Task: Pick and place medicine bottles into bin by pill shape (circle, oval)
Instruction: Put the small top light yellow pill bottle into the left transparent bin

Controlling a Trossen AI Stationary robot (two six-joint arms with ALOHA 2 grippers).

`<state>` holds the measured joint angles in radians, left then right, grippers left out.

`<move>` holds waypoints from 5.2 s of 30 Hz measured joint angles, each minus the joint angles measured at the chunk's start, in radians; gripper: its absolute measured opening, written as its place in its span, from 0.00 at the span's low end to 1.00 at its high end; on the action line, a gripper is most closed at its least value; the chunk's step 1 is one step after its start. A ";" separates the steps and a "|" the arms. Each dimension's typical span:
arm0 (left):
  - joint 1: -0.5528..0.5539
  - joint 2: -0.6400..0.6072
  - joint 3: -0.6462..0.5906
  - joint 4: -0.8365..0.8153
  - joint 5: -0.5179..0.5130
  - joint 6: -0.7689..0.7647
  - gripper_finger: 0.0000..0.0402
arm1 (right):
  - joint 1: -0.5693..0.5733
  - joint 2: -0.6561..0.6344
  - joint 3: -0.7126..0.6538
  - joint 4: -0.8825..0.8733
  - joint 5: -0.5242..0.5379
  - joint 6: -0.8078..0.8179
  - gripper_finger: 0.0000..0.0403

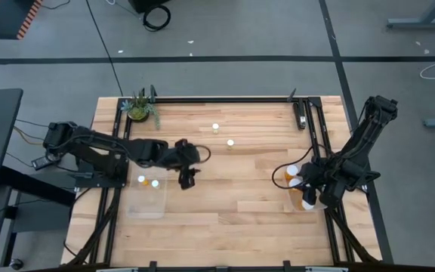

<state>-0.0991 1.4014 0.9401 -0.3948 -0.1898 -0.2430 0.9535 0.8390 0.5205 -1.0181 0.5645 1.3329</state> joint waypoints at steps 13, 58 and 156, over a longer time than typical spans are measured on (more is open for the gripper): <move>0.164 0.013 0.001 0.049 -0.001 0.031 0.43 | -0.003 -0.024 0.066 0.000 0.188 -0.151 0.65; 0.524 0.399 0.267 0.110 0.177 0.415 0.63 | -0.724 -0.060 -0.058 0.784 -0.250 -1.175 0.52; 0.426 0.384 0.266 0.082 0.115 0.231 0.29 | -0.886 0.092 -0.120 1.125 -0.489 -1.349 0.52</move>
<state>0.3270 1.7854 1.2060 -0.3126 -0.0749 -0.0123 0.0673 0.9310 0.4007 0.1066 0.0754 -0.0166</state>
